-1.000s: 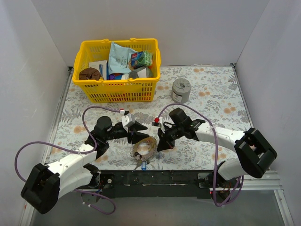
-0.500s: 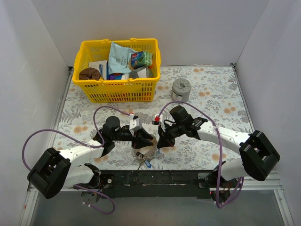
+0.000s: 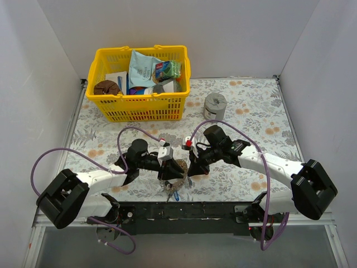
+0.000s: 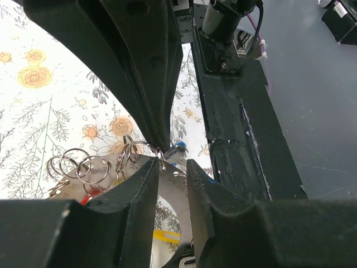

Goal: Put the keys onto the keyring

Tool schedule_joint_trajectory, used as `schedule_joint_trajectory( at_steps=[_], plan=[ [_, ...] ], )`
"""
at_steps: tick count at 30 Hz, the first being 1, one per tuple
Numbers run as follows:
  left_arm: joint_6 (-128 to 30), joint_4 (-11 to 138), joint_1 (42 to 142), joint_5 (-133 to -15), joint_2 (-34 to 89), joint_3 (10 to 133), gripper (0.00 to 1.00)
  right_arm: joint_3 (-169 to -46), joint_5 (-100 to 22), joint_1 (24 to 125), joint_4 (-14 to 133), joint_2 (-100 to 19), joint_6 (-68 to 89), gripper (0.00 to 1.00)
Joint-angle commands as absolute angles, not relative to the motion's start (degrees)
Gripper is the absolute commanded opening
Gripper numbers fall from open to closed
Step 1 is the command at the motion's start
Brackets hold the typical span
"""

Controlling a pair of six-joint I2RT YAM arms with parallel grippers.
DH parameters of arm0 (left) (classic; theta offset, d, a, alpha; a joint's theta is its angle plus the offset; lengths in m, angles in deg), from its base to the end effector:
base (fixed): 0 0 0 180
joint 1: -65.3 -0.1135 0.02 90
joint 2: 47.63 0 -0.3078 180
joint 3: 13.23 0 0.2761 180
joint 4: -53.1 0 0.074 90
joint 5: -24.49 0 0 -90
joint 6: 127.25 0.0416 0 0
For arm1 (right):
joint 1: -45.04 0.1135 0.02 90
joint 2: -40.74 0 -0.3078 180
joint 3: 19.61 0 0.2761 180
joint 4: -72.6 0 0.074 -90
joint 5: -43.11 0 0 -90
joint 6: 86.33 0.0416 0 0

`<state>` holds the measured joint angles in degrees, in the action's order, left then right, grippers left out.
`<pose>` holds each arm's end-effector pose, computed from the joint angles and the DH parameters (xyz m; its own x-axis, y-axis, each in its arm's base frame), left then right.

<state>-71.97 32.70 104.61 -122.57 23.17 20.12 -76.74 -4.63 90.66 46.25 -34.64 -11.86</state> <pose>0.1561 -0.1729 0.2080 -0.7363 0.2026 -0.6457 0.6642 0.0338 -0.7468 0.1752 0.2191 0.2513 -0.2419 -0.5305 -0.8125 -0.9638 0.0346 0.2643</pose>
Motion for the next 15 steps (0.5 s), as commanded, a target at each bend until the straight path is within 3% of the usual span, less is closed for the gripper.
schedule_joint_trajectory(
  at_steps=[1, 15],
  plan=[
    [-69.3, 35.5, 105.8, -122.7, 23.4, 22.8, 0.26, -79.5, -2.2, 90.7, 47.0, -33.7, -13.4, 0.01],
    [-67.3, 37.0, 106.9, -120.9, 26.5, 24.9, 0.28, -79.5, -1.3, 90.7, 47.0, -33.6, -13.7, 0.01]
  ],
)
